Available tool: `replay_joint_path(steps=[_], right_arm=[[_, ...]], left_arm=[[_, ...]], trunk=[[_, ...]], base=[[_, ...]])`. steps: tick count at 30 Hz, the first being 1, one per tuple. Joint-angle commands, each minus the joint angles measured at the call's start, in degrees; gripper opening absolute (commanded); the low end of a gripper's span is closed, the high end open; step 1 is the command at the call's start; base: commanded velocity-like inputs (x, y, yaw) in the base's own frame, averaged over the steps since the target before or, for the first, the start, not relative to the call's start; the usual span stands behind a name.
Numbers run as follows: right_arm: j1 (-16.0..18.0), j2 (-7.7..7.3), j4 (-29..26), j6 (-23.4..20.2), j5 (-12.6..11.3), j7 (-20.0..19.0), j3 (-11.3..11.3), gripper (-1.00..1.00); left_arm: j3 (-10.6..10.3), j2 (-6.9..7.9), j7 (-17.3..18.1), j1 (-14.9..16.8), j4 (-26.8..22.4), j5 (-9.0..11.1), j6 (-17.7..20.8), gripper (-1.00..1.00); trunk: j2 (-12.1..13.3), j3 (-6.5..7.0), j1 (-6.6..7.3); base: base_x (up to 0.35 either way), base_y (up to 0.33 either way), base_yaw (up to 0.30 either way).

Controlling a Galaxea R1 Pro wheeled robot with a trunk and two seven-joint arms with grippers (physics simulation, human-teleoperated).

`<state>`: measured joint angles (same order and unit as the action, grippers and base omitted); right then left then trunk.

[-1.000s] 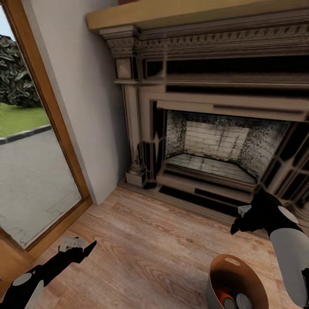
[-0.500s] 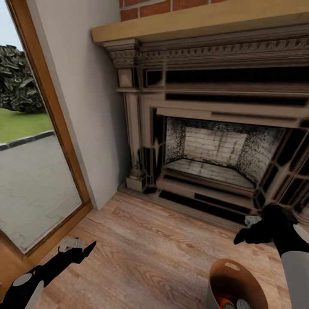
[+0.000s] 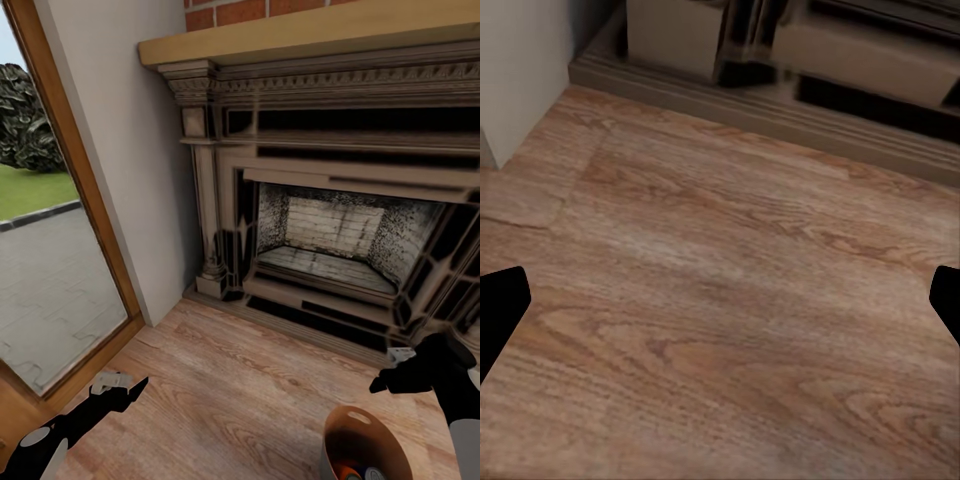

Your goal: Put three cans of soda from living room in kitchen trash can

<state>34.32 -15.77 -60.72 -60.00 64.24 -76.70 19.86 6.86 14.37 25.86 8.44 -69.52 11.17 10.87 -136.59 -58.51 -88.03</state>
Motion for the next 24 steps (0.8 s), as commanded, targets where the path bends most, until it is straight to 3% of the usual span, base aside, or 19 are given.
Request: replay_joint_path(steps=[1, 9, 16, 21, 24], right_arm=[[-0.46, 0.03, -0.67, 0.00, 0.00, -0.02, -0.02, 1.00], [-6.52, 0.25, -10.52, 0.00, -0.03, 0.00, -1.05, 1.00], [-10.51, 0.61, -15.70, 0.00, -0.07, -0.02, -2.16, 1.00], [-15.73, 3.37, -21.27, 3.90, 0.00, 1.03, -2.08, 1.00], [-20.38, 4.62, -24.90, 6.23, -0.39, 4.72, -1.89, 1.00]], left_arm=[[0.00, 0.01, 0.00, 0.00, 0.00, 0.00, 0.01, 1.00], [0.00, 0.00, -0.02, 0.00, 0.16, -0.01, -0.05, 1.00], [0.00, 0.03, -0.03, 0.00, 0.26, -0.01, -0.06, 1.00], [0.04, -0.01, -0.70, 0.00, 2.65, 0.09, -0.06, 1.00], [-0.26, -0.03, -2.16, 0.00, 3.44, 0.09, -0.27, 1.00]], trunk=[[0.41, 0.09, 0.23], [3.62, 0.79, 1.98], [6.43, 1.41, 3.52], [8.44, 1.84, 4.62], [9.64, 2.11, 5.28]], base=[[0.000, 0.000, 0.000], [0.000, 0.000, 0.000], [0.000, 0.000, 0.000], [0.000, 0.000, 0.000], [0.000, 0.000, 0.000]])
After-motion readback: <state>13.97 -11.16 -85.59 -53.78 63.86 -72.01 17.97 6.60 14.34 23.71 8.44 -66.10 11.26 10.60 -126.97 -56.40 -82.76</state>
